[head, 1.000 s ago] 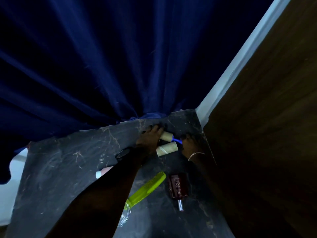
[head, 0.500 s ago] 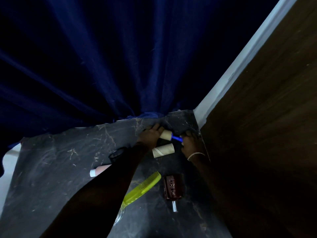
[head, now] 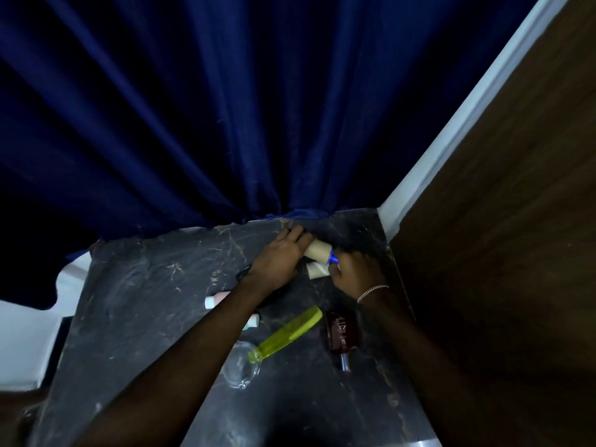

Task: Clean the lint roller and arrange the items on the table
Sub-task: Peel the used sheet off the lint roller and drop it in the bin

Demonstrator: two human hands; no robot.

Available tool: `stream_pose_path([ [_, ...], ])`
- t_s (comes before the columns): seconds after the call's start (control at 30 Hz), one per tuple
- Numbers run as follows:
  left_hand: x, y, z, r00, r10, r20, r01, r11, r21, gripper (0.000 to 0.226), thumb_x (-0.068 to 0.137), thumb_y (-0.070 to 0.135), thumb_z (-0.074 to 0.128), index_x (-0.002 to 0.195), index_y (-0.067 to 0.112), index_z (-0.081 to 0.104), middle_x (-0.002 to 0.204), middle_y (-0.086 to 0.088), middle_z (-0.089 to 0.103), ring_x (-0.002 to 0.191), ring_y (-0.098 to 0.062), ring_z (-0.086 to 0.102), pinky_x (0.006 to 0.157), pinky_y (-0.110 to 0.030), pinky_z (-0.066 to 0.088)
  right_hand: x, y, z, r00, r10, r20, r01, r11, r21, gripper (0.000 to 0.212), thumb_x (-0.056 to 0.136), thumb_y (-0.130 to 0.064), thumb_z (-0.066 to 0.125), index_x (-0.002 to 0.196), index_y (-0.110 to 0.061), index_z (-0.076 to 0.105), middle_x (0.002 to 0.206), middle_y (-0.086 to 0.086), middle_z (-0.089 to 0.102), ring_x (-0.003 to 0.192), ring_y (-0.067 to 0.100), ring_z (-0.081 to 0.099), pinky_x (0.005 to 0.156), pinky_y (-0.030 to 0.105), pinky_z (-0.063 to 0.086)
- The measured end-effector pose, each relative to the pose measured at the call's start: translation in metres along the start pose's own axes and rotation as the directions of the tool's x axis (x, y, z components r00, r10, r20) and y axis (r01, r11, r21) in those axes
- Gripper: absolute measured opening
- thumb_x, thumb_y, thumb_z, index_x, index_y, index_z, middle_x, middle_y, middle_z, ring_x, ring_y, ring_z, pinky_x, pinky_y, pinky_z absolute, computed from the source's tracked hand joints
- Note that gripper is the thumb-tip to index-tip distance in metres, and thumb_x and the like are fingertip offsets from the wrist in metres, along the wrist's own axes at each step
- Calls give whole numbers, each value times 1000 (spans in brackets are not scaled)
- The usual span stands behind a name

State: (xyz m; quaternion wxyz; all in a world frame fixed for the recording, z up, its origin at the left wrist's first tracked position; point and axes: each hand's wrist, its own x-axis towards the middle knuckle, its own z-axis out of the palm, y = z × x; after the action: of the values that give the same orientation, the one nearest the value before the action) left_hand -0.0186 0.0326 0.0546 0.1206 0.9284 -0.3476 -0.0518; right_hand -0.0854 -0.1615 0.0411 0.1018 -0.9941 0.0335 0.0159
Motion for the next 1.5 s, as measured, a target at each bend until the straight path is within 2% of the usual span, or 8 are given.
stream_pose_path([
  [0.27, -81, -6, -26, 998, -47, 41, 46, 998, 36, 54, 86, 15, 66, 137, 20, 48, 133, -4, 49, 119, -26, 47, 97, -44, 49, -41, -63, -8, 993, -109, 48, 109, 994, 21, 35, 84, -45, 54, 104, -20, 67, 94, 9, 74, 86, 34, 72, 68, 37, 58],
  [0.4, -115, -11, -37, 983, -150, 104, 138, 983, 119, 54, 85, 30, 67, 134, 23, 47, 135, -2, 56, 124, -28, 53, 99, -47, 48, -56, -98, -12, 977, -202, 68, 203, 979, -9, 33, 84, -46, 53, 99, -19, 63, 90, 12, 74, 84, 36, 72, 62, 37, 54],
  [0.53, -149, -19, -49, 975, -216, 60, 201, 961, 188, 58, 80, 42, 69, 130, 25, 46, 128, -2, 62, 118, -29, 59, 92, -45, 51, -66, -135, -16, 960, -268, 81, 267, 963, 16, 33, 82, -44, 52, 101, -20, 63, 92, 12, 74, 86, 38, 71, 64, 38, 53],
  [0.67, -186, -35, -61, 960, -279, 8, 268, 932, 244, 49, 77, 37, 71, 121, 23, 54, 114, -4, 68, 104, -30, 66, 83, -44, 52, -70, -176, -17, 938, -335, 94, 333, 942, 31, 33, 82, -45, 54, 100, -20, 64, 93, 12, 73, 88, 38, 70, 69, 38, 55],
  [0.97, -260, -73, -78, 928, -363, -80, 367, 861, 353, 41, 60, 47, 74, 90, 21, 63, 79, -2, 72, 64, -27, 71, 57, -33, 51, -74, -254, -11, 865, -497, 75, 495, 868, 47, 33, 77, -46, 50, 91, -20, 64, 85, 9, 73, 81, 36, 70, 63, 34, 51],
  [1.23, -317, -96, -82, 909, -387, -155, 417, 842, 343, 44, 69, 42, 66, 109, 25, 62, 83, -3, 74, 66, -31, 73, 57, -34, 53, -87, -318, -7, 782, -600, 167, 604, 796, 35, 29, 81, -42, 50, 87, -19, 66, 89, 9, 73, 85, 36, 68, 68, 35, 51],
  [1.4, -361, -116, -88, 872, -447, -201, 489, 821, 296, 37, 70, 44, 59, 101, 25, 58, 82, -3, 74, 66, -34, 72, 56, -35, 53, -94, -355, -5, 742, -652, 155, 652, 756, 63, 30, 79, -48, 52, 88, -24, 66, 87, 7, 74, 84, 36, 69, 64, 32, 46],
  [1.5, -391, -125, -92, 845, -489, -217, 535, 777, 331, 35, 63, 44, 64, 94, 28, 58, 72, 0, 72, 55, -29, 69, 47, -29, 47, -99, -381, -1, 713, -676, 186, 674, 734, 86, 31, 77, -51, 50, 85, -24, 64, 83, 6, 72, 80, 35, 69, 61, 31, 43],
])
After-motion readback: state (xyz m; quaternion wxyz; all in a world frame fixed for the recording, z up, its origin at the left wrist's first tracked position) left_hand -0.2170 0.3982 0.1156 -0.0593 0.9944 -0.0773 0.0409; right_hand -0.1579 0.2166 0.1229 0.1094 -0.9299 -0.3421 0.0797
